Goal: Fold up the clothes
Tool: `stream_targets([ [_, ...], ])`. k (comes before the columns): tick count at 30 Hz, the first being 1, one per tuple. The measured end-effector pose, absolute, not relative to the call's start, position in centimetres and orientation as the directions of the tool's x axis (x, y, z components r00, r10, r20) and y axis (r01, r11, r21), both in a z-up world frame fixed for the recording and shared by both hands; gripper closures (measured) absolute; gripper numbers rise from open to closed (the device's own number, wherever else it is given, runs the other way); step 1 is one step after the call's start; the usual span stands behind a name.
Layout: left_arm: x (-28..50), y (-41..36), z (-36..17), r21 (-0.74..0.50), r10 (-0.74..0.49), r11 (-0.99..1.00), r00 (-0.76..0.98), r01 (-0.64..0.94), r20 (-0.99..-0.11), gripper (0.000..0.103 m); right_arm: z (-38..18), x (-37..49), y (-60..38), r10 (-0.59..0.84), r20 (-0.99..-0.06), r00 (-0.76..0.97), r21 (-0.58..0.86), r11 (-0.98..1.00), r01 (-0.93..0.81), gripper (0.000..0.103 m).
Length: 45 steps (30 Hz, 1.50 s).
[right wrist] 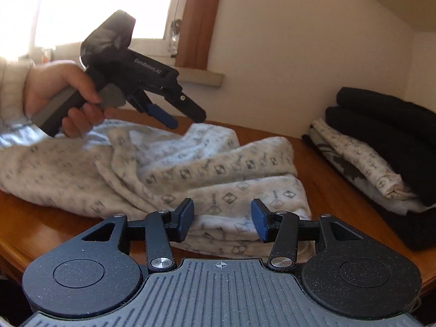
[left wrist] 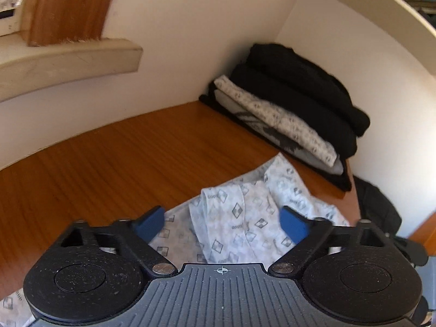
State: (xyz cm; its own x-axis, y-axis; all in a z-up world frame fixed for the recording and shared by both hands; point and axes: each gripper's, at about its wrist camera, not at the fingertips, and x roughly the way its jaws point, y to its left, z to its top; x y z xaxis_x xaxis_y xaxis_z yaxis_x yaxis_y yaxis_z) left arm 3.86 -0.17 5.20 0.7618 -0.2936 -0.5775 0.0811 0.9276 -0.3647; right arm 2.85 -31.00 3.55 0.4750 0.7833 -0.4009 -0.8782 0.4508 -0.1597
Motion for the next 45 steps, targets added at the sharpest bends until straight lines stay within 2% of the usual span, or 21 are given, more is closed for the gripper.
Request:
stream_targets([
  [2, 4.2, -0.4, 4.9, -0.358, -0.307, 0.929, 0.747, 0.099, -0.59, 0.041, 3.1, 3.1, -31.3, 0.791, -0.39, 0.471, -0.129, 0.459, -0.879, 0.054],
  [4, 4.4, -0.7, 4.6, -0.351, -0.309, 0.931, 0.739, 0.105, -0.598, 0.046, 2.7, 3.6, -31.6, 0.801, -0.382, 0.461, -0.077, 0.469, -0.88, 0.054],
  [7, 4.5, -1.1, 4.4, -0.344, -0.319, 0.931, 0.732, 0.123, -0.602, 0.07, 2.1, 4.0, -32.1, 0.814, -0.364, 0.452, -0.015, 0.48, -0.877, 0.054],
  [8, 4.3, -1.2, 4.5, -0.347, -0.33, 0.928, 0.73, 0.135, -0.599, 0.089, 2.0, 4.0, -32.2, 0.816, -0.358, 0.453, -0.007, 0.483, -0.875, 0.054],
  [12, 2.6, -1.2, 5.7, -0.329, -0.295, 0.937, 0.767, 0.116, -0.569, 0.096, 1.8, 3.4, -32.1, 0.809, -0.344, 0.477, -0.017, 0.503, -0.864, 0.054],
  [16, -1.6, -0.1, 8.9, -0.34, -0.247, 0.937, 0.844, 0.083, -0.476, 0.097, 2.0, 3.1, -32.1, 0.793, -0.339, 0.507, -0.05, 0.522, -0.851, 0.053],
  [17, -2.6, 0.2, 9.5, -0.331, -0.223, 0.942, 0.849, 0.061, -0.478, 0.097, 2.2, 2.9, -32.1, 0.782, -0.335, 0.525, -0.07, 0.535, -0.842, 0.053],
  [19, -4.4, 0.8, 10.7, -0.312, -0.174, 0.95, 0.859, 0.017, -0.482, 0.096, 2.5, 2.4, -32.3, 0.758, -0.306, 0.575, -0.115, 0.571, -0.813, 0.052],
  [21, -5.2, 1.1, 10.7, -0.289, -0.13, 0.957, 0.845, -0.031, -0.519, 0.085, 2.8, 2.4, -32.7, 0.747, -0.292, 0.597, -0.091, 0.6, -0.795, 0.052],
  [22, -5.3, 1.2, 10.3, -0.275, -0.109, 0.96, 0.83, -0.055, -0.547, 0.075, 2.9, 2.7, -32.9, 0.751, -0.3, 0.588, -0.065, 0.599, -0.798, 0.052],
  [23, -5.4, 1.4, 10.0, -0.259, -0.087, 0.963, 0.817, -0.078, -0.571, 0.048, 2.9, 2.8, -33.1, 0.75, -0.302, 0.588, -0.05, 0.604, -0.795, 0.052],
  [24, -5.7, 1.5, 9.7, -0.242, -0.066, 0.966, 0.815, -0.093, -0.575, 0.033, 2.9, 3.0, -33.3, 0.749, -0.303, 0.589, -0.036, 0.609, -0.793, 0.052],
  [26, -6.4, 1.8, 9.1, -0.236, -0.067, 0.969, 0.829, -0.079, -0.554, 0.03, 3.0, 2.9, -33.5, 0.745, -0.301, 0.596, -0.019, 0.62, -0.785, 0.052],
  [31, -8.7, 3.5, 7.8, -0.235, -0.063, 0.968, 0.819, -0.089, -0.57, 0.028, 3.7, 1.5, -32.9, 0.762, -0.309, 0.569, -0.041, 0.587, -0.808, 0.052],
  [34, -11.3, 4.7, 7.3, -0.207, -0.039, 0.974, 0.82, -0.097, -0.571, 0.021, 3.9, 0.7, -31.8, 0.772, -0.324, 0.548, -0.059, 0.561, -0.826, 0.051],
  [40, -13.1, 5.2, 5.1, -0.117, -0.015, 0.99, 0.771, -0.078, -0.637, 0.019, 5.2, 1.6, -28.4, 0.765, -0.361, 0.533, -0.041, 0.558, -0.829, 0.048],
  [43, -13.0, 4.9, 3.9, -0.115, -0.029, 0.992, 0.76, -0.06, -0.649, 0.019, 5.5, 4.1, -26.9, 0.761, -0.442, 0.475, 0.023, 0.539, -0.842, 0.048],
  [45, -12.9, 4.2, 3.3, -0.082, -0.019, 0.996, 0.76, -0.046, -0.65, 0.017, 5.0, 4.9, -25.7, 0.721, -0.512, 0.466, -0.034, 0.525, -0.85, 0.05],
])
